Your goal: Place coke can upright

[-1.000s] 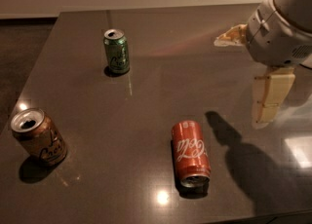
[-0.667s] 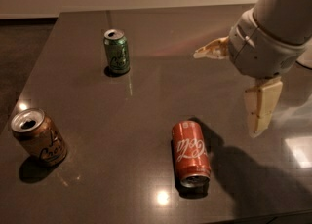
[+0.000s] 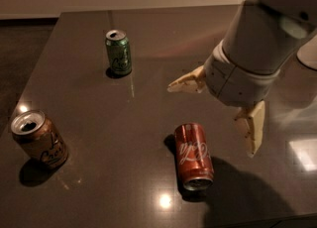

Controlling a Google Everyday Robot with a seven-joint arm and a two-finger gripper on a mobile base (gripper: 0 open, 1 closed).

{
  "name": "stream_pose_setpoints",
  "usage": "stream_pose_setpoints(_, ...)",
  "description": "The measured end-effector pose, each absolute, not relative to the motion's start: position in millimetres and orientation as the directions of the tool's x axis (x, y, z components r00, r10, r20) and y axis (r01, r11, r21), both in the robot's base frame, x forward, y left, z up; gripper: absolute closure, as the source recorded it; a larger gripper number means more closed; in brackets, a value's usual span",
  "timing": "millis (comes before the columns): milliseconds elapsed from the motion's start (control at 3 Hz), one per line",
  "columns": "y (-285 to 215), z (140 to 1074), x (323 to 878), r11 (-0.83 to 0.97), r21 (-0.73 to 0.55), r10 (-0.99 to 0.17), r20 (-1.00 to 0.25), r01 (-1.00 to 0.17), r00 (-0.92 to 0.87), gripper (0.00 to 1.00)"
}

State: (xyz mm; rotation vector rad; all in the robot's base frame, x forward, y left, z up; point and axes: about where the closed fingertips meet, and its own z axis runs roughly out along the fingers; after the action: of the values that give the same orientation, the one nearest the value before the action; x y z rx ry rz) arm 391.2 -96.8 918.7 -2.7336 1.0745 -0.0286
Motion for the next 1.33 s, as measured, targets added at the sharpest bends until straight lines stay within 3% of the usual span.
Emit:
stream_pose_setpoints(667,-74,896,363,-0.859,-0.179,-0.478,-0.054,-0.480,0.876,0.00)
stream_pose_setpoints(1333,-62,870,365,-0.915,-0.158,-0.371,-0.030,-0.371,0.928,0.00)
